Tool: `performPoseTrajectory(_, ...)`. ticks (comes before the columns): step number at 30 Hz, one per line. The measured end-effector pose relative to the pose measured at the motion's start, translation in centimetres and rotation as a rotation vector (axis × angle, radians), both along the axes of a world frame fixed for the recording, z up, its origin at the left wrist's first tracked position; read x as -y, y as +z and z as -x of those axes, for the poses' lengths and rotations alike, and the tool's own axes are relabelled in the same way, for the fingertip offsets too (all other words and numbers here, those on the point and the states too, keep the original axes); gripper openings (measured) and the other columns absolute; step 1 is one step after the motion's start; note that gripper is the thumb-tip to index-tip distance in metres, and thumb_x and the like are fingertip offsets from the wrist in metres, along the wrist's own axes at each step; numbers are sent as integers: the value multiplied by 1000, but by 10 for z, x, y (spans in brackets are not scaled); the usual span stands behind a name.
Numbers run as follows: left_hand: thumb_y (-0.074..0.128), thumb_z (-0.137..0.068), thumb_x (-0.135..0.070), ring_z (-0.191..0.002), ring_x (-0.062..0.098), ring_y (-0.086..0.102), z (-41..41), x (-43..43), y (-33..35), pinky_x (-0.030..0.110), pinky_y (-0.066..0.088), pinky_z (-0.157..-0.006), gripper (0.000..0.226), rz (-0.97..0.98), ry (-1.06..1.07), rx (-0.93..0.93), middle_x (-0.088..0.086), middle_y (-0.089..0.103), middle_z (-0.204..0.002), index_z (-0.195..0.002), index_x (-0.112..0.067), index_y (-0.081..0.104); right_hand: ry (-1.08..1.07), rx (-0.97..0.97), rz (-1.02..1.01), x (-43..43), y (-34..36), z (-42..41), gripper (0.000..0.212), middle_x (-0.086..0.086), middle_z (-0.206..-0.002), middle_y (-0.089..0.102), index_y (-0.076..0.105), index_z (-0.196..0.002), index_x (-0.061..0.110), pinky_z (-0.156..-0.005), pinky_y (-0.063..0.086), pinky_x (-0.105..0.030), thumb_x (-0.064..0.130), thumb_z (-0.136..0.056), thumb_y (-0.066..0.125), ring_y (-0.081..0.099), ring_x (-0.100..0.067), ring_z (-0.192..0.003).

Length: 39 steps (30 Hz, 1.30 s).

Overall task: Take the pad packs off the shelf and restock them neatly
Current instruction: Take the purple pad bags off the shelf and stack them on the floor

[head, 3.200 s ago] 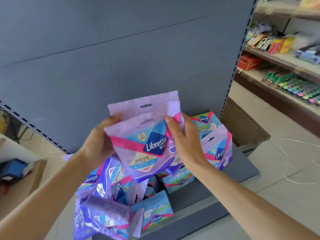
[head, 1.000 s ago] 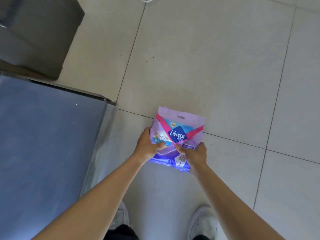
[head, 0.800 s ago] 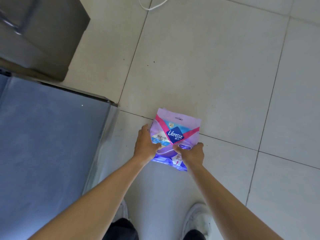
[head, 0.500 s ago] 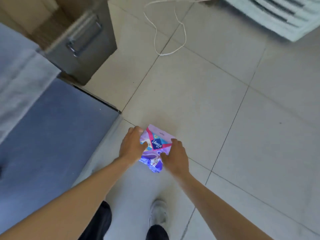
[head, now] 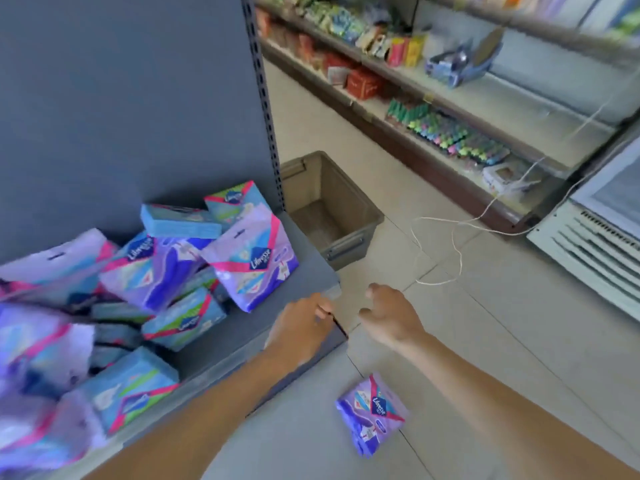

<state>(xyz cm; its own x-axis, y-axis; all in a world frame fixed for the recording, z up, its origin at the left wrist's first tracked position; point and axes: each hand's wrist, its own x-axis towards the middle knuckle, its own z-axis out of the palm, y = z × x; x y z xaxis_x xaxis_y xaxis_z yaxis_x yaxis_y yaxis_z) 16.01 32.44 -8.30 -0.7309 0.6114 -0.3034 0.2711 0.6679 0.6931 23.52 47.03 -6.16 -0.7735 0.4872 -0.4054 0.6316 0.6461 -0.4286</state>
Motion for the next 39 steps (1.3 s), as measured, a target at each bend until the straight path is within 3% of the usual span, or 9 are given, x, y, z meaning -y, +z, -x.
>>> performPoseTrajectory(6,55,-87,-17,-87,19,63,32,109,39,31,52,-80,19,10,248,-64,-4,67,-94,-104,-20,63,205,-94,-23,81,55,59,40,-8,-134,55,52,-129,11,-98,44,-33,22,-91,55,52,-27,-124)
performPoseTrajectory(15,55,-86,-13,-87,25,65,17,281,50,32,51,-76,20,45,492,-154,0,70,-89,-104,-17,63,445,-81,-15,233,41,83,28,-9,-105,60,54,-106,8,-77,48,-32,19,-81,60,59,-31,-104)
performPoseTrajectory(18,54,-84,-7,-86,26,64,14,336,53,31,48,-68,20,61,553,-243,1,69,-84,-101,-15,62,495,-67,10,284,38,91,38,-11,-119,57,51,-120,7,-84,48,-34,18,-84,60,55,-30,-113)
performPoseTrajectory(23,68,-73,1,-112,27,53,30,400,46,41,50,-86,50,236,419,-561,2,57,-119,-119,-16,57,583,-130,46,336,23,104,27,-5,-100,52,49,-107,9,-66,41,-30,17,-83,61,54,-27,-94)
performPoseTrajectory(26,77,-73,-13,-136,27,32,55,404,38,38,31,-110,82,513,173,-623,3,36,-148,-144,-20,36,589,-153,63,339,4,112,25,-2,-92,46,42,-94,13,-52,30,-25,17,-83,63,46,-22,-81)
performPoseTrajectory(29,72,-81,-32,-147,23,9,77,397,27,39,8,-118,91,834,-42,-587,-4,14,-158,-152,-24,14,588,-167,74,330,-7,119,23,-2,-98,50,48,-102,10,-66,40,-30,17,-85,62,53,-23,-92)
performPoseTrajectory(31,66,-86,-33,-143,23,21,82,393,26,40,9,-117,75,919,-89,-589,-3,31,-151,-147,-24,25,568,-176,85,322,-11,123,27,-6,-108,56,52,-109,7,-78,45,-34,15,-85,61,55,-26,-104)
performPoseTrajectory(35,83,-65,-13,-92,27,61,84,408,32,39,41,-92,46,688,48,-755,0,63,-97,-105,-18,60,556,-215,139,310,-15,132,35,-7,-112,59,53,-111,7,-88,48,-39,12,-78,64,56,-24,-108)
performPoseTrajectory(39,76,-77,-13,-80,28,56,97,424,71,24,41,-71,30,157,495,-342,4,64,-88,-102,-11,60,425,-186,502,307,-4,148,55,-3,-104,63,55,-111,12,-83,54,-35,8,-59,72,62,-19,-97)
